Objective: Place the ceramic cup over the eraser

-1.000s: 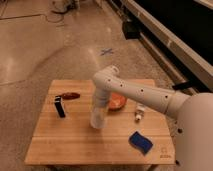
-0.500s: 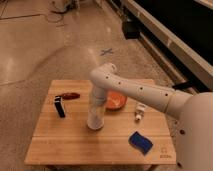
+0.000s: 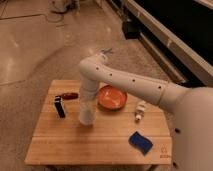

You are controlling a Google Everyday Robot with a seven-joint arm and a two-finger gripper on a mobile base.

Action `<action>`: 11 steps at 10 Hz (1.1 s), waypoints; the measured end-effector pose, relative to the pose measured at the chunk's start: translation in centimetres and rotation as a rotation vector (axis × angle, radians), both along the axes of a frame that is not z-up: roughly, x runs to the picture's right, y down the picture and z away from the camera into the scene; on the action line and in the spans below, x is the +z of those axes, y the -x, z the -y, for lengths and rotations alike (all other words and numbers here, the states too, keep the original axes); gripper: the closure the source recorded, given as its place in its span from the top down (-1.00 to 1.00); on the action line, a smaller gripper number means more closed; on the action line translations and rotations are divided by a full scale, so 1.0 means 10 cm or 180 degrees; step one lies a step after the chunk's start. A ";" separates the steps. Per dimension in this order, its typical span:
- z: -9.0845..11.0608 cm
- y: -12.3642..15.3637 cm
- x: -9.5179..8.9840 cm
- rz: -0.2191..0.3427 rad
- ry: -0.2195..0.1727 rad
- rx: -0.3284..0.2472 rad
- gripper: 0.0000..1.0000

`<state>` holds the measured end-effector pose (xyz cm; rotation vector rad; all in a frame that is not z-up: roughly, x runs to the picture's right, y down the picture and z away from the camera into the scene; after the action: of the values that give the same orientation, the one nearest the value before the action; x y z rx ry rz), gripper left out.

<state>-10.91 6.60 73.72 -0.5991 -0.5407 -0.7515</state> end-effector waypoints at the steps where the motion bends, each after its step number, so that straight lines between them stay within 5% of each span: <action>1: 0.15 0.05 -0.01 0.0017 -0.0053 -0.0053 -1.00; 7: 0.70 0.44 -0.16 0.0154 -0.0250 -0.0299 -1.00; 11: 0.88 0.78 -0.31 0.0272 -0.0316 -0.0450 -1.00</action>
<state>-18.67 -2.23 70.66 -0.5183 -0.5402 -0.9356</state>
